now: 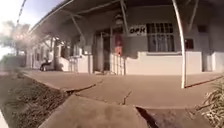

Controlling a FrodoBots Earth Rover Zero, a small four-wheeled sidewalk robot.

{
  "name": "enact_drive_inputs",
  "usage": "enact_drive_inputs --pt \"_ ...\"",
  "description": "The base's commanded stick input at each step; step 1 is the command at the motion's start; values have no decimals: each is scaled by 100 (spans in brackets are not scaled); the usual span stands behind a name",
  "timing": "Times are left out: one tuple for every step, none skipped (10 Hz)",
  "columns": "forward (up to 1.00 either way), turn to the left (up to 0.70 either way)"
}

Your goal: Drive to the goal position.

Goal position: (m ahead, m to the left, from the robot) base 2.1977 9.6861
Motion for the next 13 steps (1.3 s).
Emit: enact_drive_inputs --pt "70 0" --pt "70 0" --pt "70 0" --pt "70 0" --pt "70 0" --pt "70 0" --pt "70 0" --pt "70 0" --pt "70 0" --pt "70 4" --pt "70 14" --pt "70 14" --pt "70 14"
